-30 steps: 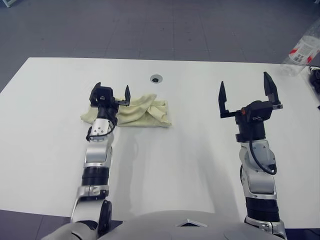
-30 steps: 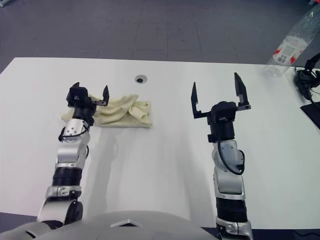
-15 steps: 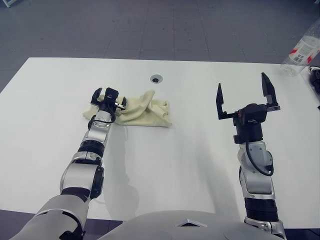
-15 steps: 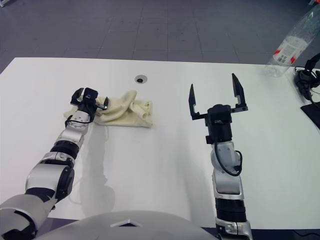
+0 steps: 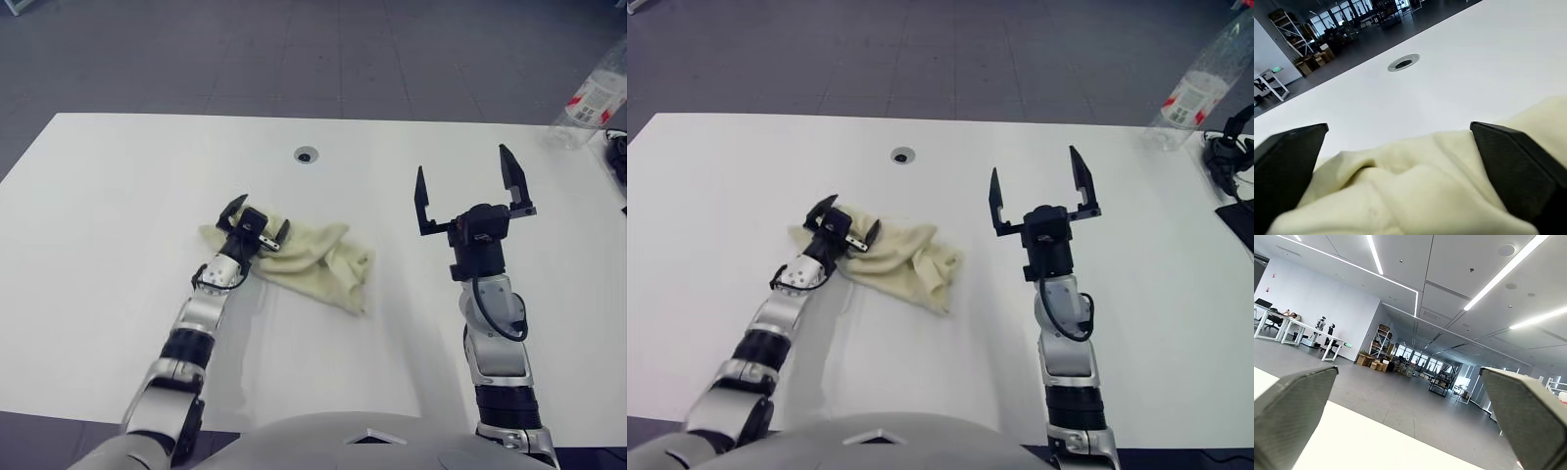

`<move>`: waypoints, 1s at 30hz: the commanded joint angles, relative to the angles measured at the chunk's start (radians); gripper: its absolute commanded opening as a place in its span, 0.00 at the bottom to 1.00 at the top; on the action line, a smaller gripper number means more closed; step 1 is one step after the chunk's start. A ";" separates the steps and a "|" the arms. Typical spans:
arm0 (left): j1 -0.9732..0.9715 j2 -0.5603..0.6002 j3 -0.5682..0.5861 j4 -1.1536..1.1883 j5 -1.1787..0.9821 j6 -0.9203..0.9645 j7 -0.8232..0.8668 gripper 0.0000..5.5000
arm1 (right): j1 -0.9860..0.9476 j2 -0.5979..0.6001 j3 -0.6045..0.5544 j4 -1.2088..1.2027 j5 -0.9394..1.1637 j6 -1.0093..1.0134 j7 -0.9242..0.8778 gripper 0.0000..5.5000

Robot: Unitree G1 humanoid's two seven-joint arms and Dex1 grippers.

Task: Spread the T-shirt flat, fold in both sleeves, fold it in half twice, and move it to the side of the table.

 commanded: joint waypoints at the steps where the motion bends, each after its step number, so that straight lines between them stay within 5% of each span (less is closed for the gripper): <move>1: 0.265 -0.067 -0.097 -0.297 0.003 0.324 0.002 0.98 | 0.012 0.011 -0.005 -0.046 -0.009 0.023 -0.016 0.98; 13: 0.527 -0.160 -0.180 -0.760 0.034 0.609 0.135 0.98 | 0.014 0.048 0.027 -0.113 -0.033 0.077 -0.036 0.98; 23: 0.511 -0.160 -0.179 -0.893 -0.031 0.577 0.097 0.98 | 0.004 0.061 0.040 -0.162 -0.017 0.126 -0.029 0.98; 30: 0.437 -0.183 -0.108 -0.970 -0.169 0.547 0.044 0.98 | 0.029 0.029 0.015 -0.233 0.220 0.337 0.097 0.98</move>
